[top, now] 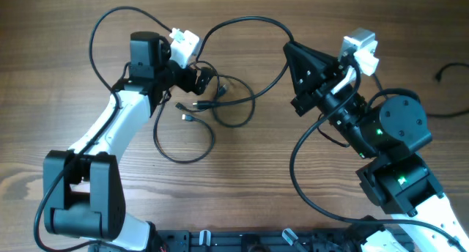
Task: Untangle cables
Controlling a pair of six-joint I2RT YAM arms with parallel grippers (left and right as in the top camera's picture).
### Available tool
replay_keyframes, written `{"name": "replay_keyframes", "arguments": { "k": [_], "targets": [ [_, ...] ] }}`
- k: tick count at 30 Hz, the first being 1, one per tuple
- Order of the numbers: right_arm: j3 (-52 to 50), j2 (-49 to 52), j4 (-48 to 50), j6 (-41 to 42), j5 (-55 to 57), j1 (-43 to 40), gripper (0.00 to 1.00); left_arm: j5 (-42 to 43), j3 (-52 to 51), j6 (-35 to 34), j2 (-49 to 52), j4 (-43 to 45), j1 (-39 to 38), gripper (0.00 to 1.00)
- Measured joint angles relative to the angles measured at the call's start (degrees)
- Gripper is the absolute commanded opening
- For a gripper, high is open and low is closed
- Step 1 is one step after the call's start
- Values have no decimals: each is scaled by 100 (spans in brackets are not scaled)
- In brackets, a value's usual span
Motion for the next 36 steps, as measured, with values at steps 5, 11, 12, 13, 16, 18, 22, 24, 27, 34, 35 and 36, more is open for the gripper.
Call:
{"name": "replay_keyframes", "arguments": {
  "k": [5, 11, 12, 13, 16, 18, 22, 24, 27, 34, 35, 36],
  "targets": [
    [0, 0, 2, 269, -94, 0, 4, 0, 0, -122, 0, 273, -380, 4],
    [0, 0, 0, 293, -131, -118, 4, 0, 0, -129, 0, 251, -437, 4],
    [0, 0, 0, 310, -131, -166, 4, -2, 0, -131, 0, 251, -437, 4],
    [0, 0, 0, 328, -131, -216, 4, 0, 0, -131, 0, 251, -437, 4],
    [0, 0, 0, 374, -151, -367, 4, -2, 0, -133, 0, 254, -437, 4],
    [0, 0, -44, 400, -175, -509, 4, -2, 0, -131, 0, 271, -437, 4],
    [0, 2, -378, 463, -190, -944, 4, -55, -2, -131, -144, 267, -409, 4],
    [0, 4, -549, 485, -192, -1115, 4, -195, -2, -129, -492, 201, -315, 4],
    [0, 85, -627, 507, -192, -1261, 4, -439, -2, -129, -1305, 17, -153, 4],
    [0, 601, -601, 632, -293, -1266, 4, -732, -2, -125, -3091, -566, -44, 4],
    [0, 693, -601, 651, -345, -1266, 4, -778, -2, -125, -3416, -586, -44, 4],
    [0, 752, -603, 658, -376, -1266, 4, -807, -2, -122, -3580, -577, -44, 4]
  ]
}}
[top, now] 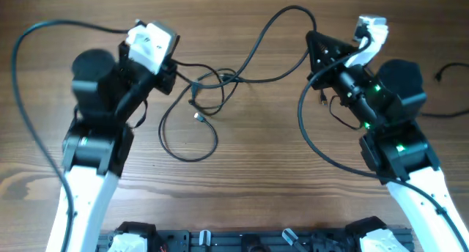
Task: Untangle cables
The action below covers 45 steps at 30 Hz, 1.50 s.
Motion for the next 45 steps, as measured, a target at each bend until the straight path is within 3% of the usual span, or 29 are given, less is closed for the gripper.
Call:
{"name": "replay_keyframes", "arguments": {
  "k": [4, 7, 12, 16, 21, 28, 30, 33, 34, 35, 39, 45],
  "targets": [
    [0, 205, 9, 17, -166, 0, 4, -326, 0, 138, -671, 66, 0, 4],
    [0, 269, 31, 15, -286, 0, 4, -1084, 0, 205, -964, 278, -4, 4],
    [0, 275, 31, 15, -339, 0, 4, -2393, 0, 238, -1045, 402, -4, 4],
    [0, 275, 35, 15, -352, 0, 4, -2715, 2, 258, -866, 190, -4, 4],
    [0, 275, -4, 15, -162, 0, 4, -2081, 2, 260, -76, -269, -4, 4],
    [0, 352, -525, 15, 944, 0, 4, -732, 2, 280, 1587, -201, -4, 4],
    [2, 415, -776, 15, 1228, 0, 4, -638, 0, 280, 1939, -186, -4, 45],
    [2, 538, -933, 15, 1585, 0, 4, -562, 0, 295, 2409, -188, -4, 60],
    [2, 566, -957, 15, 1687, 0, 4, -544, 0, 245, 2546, -197, -4, 88],
    [2, 579, -966, 15, 1757, -2, 4, -535, 0, 184, 2634, -210, -4, 100],
    [2, 581, -1029, 15, 1908, -111, 4, -483, 2, -9, 2686, -243, -4, 100],
    [2, 584, -1333, 118, 1989, -542, 4, -446, 2, -179, 2688, -1193, -4, 100]
  ]
}}
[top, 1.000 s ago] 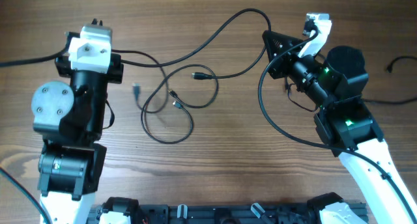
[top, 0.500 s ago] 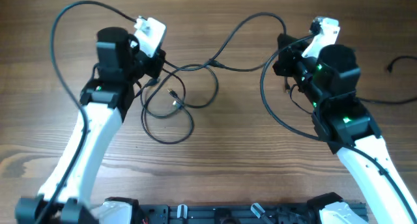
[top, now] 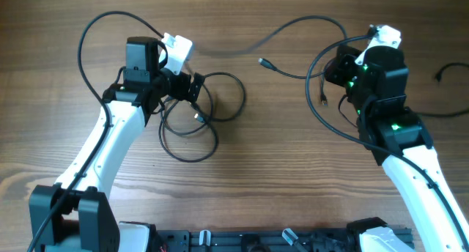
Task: Untangle cables
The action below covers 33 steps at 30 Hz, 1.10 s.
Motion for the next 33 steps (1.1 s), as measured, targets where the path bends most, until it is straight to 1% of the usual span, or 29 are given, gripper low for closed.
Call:
{"name": "replay_keyframes", "arguments": {
  "k": [2, 5, 8, 11, 14, 15, 19, 23, 25, 29, 30, 32, 33],
  "targets": [
    [0, 0, -103, 7, 4, -109, 4, 170, 9, -15, -2, -568, 0, 100],
    [0, 2, -208, 26, 22, -260, 4, 745, 0, 345, 0, -1161, 0, 100],
    [0, 2, -260, 46, 24, -304, 4, 1088, 0, 608, 0, -1220, 0, 100],
    [0, 2, -387, 48, 24, -304, 4, 1084, 0, 573, 0, -1213, 63, 100],
    [0, 2, -455, 48, 24, -304, 4, 743, 0, 50, 0, -1211, 293, 100],
    [0, 2, -472, 48, 22, -304, 4, 514, 0, -304, 0, -1224, 424, 100],
    [0, 2, -474, 48, 17, -304, 4, 57, 0, -1220, 0, -1316, 758, 100],
    [0, 2, -476, 48, -7, -304, 4, -107, 0, -1871, 0, -1556, 820, 100],
    [0, 2, -476, 48, -50, -304, 4, -160, 0, -2076, 22, -1655, 820, 99],
    [0, 2, -481, 48, -136, -304, 4, -210, 0, -2463, 463, -2017, 820, 87],
    [0, 2, -483, 48, -136, -304, 4, -214, 0, -2603, 623, -2135, 817, 88],
    [0, 2, -490, 48, -136, -304, 4, -216, 0, -2848, 813, -2223, 800, 100],
    [0, 2, -490, 48, -136, -304, 4, -212, 0, -3005, 859, -2236, 778, 100]
  ]
}}
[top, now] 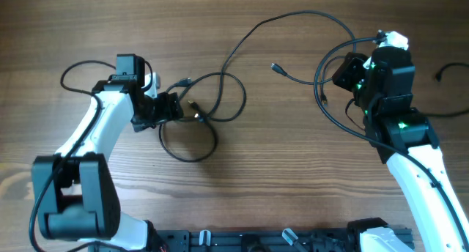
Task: Untangle cables
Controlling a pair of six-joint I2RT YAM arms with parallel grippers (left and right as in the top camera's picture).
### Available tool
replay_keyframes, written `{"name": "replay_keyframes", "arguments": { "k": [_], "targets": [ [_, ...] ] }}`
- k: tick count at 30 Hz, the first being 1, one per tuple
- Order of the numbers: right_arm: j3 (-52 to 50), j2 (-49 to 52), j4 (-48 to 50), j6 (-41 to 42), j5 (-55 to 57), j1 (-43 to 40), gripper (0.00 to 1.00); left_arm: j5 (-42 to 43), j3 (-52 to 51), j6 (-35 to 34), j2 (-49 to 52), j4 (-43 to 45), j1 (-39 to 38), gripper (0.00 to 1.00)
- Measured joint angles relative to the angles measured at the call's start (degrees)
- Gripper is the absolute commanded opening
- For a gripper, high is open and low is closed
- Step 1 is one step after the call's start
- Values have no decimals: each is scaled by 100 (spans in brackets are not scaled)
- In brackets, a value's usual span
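Note:
Black cables lie on the wooden table in the overhead view. A tangle of loops (217, 98) sits left of centre, with a second loop (192, 143) below it. My left gripper (174, 108) is at the left edge of the tangle, apparently shut on a strand there. One long cable (293, 15) arcs from the tangle across the top to my right gripper (341, 70), which looks shut on cable. A free plug end (275, 67) lies left of that gripper. More cable (328, 113) curves below it.
A thin black lead (73, 67) loops behind the left arm's wrist. Another dark cable end (442, 72) lies at the far right edge. A black rail (242, 241) runs along the table's near edge between the two arm bases.
My left gripper has moved down and left, now at the tangle's left edge. The long cable now lies in a sharp arc across the top. The free plug sits slightly further right.
Both grippers first held the tangle near the table's centre. Then they stood further apart, with the cables stretched between them. Later the right gripper was at the far right with a plug end free, leaving loops by the left gripper, where they remain.

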Motion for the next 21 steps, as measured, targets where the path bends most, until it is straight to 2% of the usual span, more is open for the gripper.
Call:
{"name": "replay_keyframes", "arguments": {
  "k": [5, 7, 8, 12, 14, 21],
  "targets": [
    [0, 0, -2, 2, -4, 0, 4, 267, 0, -393, 15, -11, -210, 100],
    [0, 0, -4, 0, -20, 0, 4, 632, -2, -479, 15, 59, -291, 78],
    [0, 0, -7, 0, -20, 0, 4, 743, -2, -570, 15, 157, -319, 73],
    [0, 0, -46, 0, -35, 0, 4, 688, 0, -1591, 15, 321, -365, 75],
    [0, 0, -50, 0, -39, 0, 4, 424, 0, -2184, 15, 280, -372, 80],
    [0, 0, -66, 0, -39, 0, 4, -330, 0, -3742, 15, 212, -678, 80]
  ]
}}
